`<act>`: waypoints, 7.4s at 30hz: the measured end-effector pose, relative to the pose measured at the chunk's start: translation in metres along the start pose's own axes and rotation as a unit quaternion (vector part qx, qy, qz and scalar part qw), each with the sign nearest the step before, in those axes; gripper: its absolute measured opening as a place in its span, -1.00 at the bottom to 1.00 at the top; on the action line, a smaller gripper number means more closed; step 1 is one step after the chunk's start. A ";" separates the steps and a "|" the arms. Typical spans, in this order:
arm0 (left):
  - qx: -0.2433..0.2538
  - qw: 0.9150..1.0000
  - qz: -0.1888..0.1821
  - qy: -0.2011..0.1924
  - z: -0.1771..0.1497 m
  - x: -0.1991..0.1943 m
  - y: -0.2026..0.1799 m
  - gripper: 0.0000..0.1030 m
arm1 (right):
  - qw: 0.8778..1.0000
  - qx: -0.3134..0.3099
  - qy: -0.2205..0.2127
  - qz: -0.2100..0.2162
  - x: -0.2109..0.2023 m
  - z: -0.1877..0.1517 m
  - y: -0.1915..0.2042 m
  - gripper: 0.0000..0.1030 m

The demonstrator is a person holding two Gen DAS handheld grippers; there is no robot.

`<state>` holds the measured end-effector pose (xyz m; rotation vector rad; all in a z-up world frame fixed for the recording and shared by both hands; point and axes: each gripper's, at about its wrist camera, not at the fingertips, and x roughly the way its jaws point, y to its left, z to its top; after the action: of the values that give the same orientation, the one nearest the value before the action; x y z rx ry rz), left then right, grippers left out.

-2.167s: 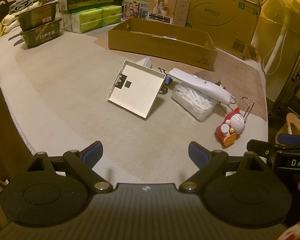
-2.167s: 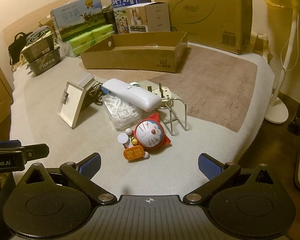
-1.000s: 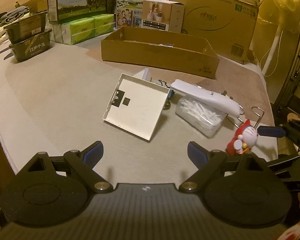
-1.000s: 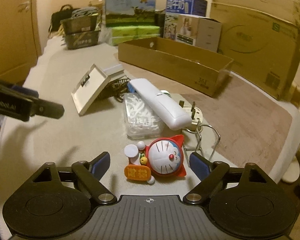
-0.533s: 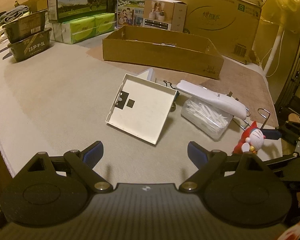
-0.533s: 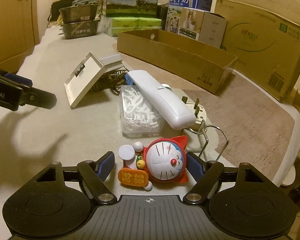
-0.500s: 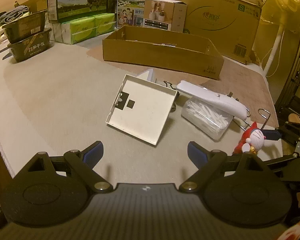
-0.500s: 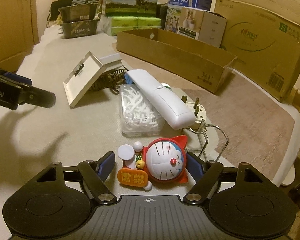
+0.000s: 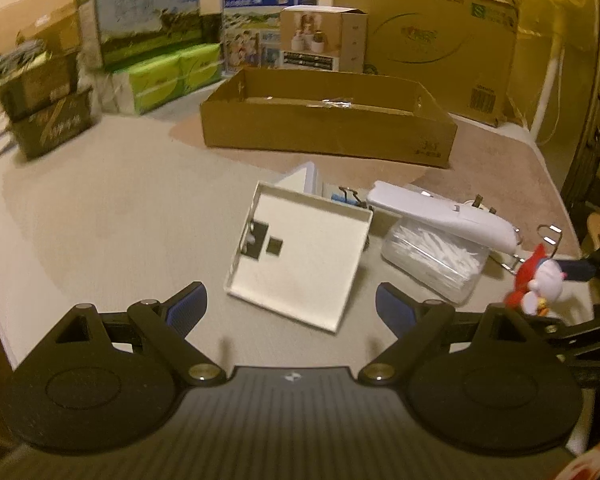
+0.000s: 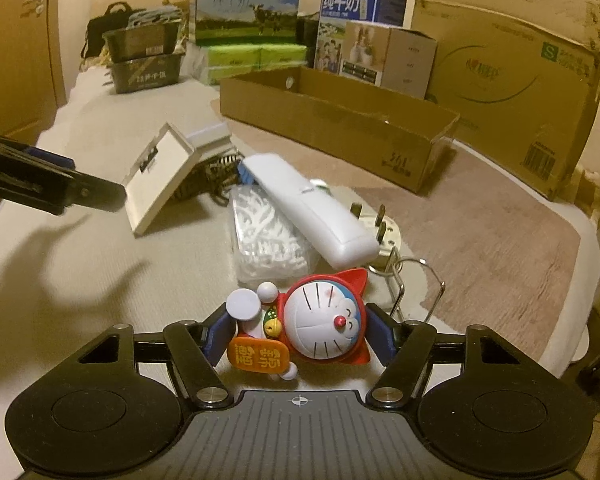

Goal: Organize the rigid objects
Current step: 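Close the left tool on the white square plastic panel, then carry the white panel in the left tool while the right tool carries the figurine to the box, then open the left tool over the box while the right tool releases the figurine inside, then move both tools back toward the remaining items on the table, then close the right tool on the chrome wire stand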

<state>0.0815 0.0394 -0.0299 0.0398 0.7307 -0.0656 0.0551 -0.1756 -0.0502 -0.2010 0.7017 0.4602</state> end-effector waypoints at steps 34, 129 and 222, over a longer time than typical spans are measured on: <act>0.084 0.992 -0.081 0.042 0.029 0.058 0.015 0.69 | 1.000 0.024 0.004 -0.005 0.000 0.016 0.002 0.33; -0.033 0.999 -0.028 -0.019 0.178 0.090 0.029 0.75 | 0.985 0.167 -0.034 0.000 0.076 0.179 -0.141 0.57; -0.016 0.998 -0.029 0.046 0.015 0.064 -0.016 0.30 | 0.997 0.069 -0.024 -0.006 -0.011 -0.008 -0.093 -0.48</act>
<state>0.1382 0.0196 -0.0615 -0.0087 0.8252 -0.1090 0.0873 -0.2640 -0.0466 -0.0638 0.6820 0.4018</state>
